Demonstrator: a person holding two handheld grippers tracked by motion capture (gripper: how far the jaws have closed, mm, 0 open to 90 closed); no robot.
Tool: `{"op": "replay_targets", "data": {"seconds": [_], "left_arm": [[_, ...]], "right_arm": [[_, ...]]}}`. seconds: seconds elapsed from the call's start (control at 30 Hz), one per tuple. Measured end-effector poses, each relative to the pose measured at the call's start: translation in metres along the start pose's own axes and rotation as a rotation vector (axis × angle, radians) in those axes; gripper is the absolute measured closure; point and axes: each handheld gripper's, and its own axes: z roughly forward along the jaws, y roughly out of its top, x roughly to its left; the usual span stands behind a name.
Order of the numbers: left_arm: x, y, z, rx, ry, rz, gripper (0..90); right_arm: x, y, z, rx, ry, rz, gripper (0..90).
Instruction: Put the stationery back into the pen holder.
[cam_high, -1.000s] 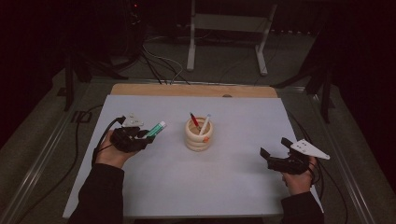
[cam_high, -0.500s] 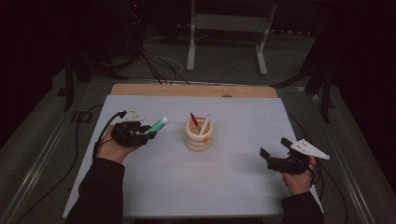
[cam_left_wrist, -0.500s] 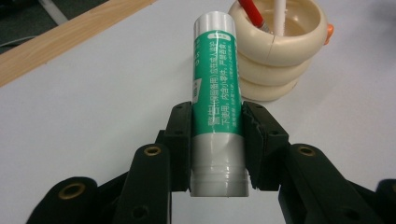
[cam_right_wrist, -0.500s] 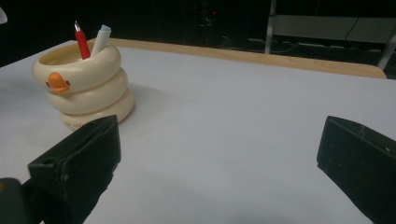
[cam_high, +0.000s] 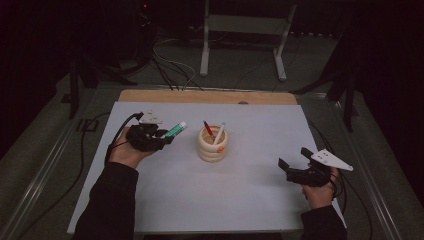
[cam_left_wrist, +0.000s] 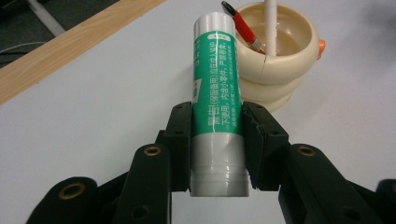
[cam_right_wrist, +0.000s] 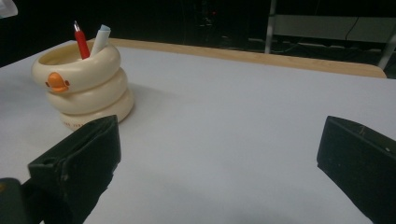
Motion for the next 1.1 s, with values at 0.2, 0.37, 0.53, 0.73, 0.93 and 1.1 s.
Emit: {"op": "replay_targets", "data": {"seconds": [0.2, 0.37, 0.53, 0.73, 0.93, 1.1], "left_arm": [[0.000, 0.007, 0.005, 0.011, -0.009, 0.004, 66.1], [-0.003, 0.014, 0.011, 0.017, -0.021, 0.012, 66.0], [-0.006, 0.020, 0.018, 0.026, -0.034, 0.021, 66.0], [-0.008, 0.027, 0.026, 0.033, -0.053, 0.024, 66.0], [-0.011, 0.034, 0.035, 0.043, -0.066, 0.030, 66.0], [-0.012, 0.039, 0.041, 0.052, -0.073, 0.033, 66.0]], "right_arm": [[0.000, 0.000, 0.000, 0.002, 0.000, -0.001, 0.0], [0.000, 0.000, 0.001, 0.002, 0.000, -0.001, 0.0], [-0.001, 0.000, 0.000, 0.002, -0.001, 0.000, 0.0], [-0.001, -0.001, 0.001, 0.003, 0.000, -0.001, 0.0], [-0.001, -0.001, 0.000, 0.002, -0.001, 0.003, 0.0], [-0.002, -0.001, 0.001, 0.002, -0.001, 0.001, 0.0]]}}
